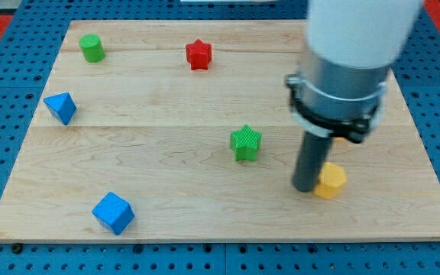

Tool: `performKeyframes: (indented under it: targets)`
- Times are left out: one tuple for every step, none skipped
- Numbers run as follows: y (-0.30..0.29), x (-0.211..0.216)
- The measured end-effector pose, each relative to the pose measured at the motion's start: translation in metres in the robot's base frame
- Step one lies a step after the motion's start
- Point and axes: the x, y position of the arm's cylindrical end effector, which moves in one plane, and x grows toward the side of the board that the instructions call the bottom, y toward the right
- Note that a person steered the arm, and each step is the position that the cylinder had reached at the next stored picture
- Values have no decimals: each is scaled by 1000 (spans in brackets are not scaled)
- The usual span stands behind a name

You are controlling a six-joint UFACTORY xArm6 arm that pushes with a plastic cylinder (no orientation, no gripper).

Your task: Slide the green star to the bottom center

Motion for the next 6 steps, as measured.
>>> performKeyframes:
  targets:
    - [29, 2]
    - [4, 0]
    - [-21, -32]
    - [15, -57]
    - [-25, -74]
    - [-70, -78]
